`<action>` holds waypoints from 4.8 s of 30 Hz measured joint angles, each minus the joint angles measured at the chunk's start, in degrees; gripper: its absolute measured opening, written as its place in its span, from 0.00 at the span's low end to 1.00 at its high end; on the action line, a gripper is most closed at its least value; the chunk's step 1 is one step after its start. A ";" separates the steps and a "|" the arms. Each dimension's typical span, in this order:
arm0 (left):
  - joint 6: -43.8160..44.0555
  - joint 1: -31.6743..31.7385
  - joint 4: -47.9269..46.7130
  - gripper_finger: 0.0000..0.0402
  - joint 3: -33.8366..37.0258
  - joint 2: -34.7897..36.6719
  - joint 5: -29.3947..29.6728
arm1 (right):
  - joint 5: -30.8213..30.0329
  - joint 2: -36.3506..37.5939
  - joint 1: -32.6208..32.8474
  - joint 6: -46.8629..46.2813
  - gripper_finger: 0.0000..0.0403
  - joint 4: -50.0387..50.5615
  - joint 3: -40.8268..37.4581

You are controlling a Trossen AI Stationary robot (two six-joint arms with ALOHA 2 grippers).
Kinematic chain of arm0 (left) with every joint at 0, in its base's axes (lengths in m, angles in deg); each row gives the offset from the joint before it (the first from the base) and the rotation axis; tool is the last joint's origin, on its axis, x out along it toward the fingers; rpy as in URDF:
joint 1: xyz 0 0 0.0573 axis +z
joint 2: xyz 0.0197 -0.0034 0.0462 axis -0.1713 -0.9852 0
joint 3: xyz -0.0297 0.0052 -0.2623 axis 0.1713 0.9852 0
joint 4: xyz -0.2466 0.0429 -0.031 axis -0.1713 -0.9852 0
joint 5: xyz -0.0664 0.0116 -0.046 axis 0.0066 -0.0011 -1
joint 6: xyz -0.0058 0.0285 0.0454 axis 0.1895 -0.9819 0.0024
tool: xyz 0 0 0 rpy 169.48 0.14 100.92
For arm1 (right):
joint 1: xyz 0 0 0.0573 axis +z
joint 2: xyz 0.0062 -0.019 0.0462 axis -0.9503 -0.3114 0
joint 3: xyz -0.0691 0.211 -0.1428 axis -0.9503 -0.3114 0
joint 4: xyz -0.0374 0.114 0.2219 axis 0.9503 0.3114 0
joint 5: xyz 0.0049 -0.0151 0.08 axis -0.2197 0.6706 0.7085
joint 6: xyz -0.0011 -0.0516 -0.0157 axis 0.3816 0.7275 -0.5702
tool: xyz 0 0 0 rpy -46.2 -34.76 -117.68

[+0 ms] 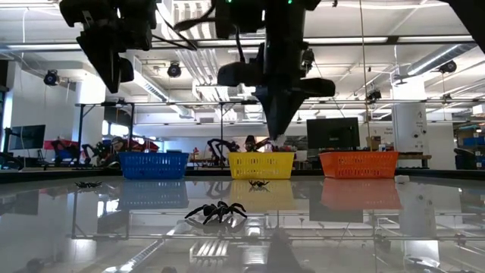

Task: Sort Halloween decoration
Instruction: Put the white skeleton toy into the yellow basket

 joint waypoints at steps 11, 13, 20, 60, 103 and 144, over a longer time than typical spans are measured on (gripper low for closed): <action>2.03 0.00 0.10 0.28 0.00 0.00 -0.02 | -1.19 0.68 -8.20 14.29 0.03 -1.75 0.01; 2.78 0.00 0.27 0.28 0.00 0.00 -0.02 | -1.24 0.69 -9.63 16.93 0.03 -3.06 0.01; 6.01 0.00 0.50 0.28 0.00 0.00 1.23 | -0.91 1.62 -14.14 24.92 0.03 -5.37 0.01; 16.57 0.02 4.56 0.28 0.02 -0.02 6.06 | -2.17 0.84 -25.02 52.76 0.03 -9.29 0.07; 16.55 0.02 7.75 0.28 0.02 -0.01 6.02 | -2.17 0.81 -25.02 52.63 0.03 -12.68 0.07; 16.55 0.00 7.69 0.28 0.02 -0.02 6.02 | -1.07 0.79 -25.27 49.96 0.18 -16.64 0.07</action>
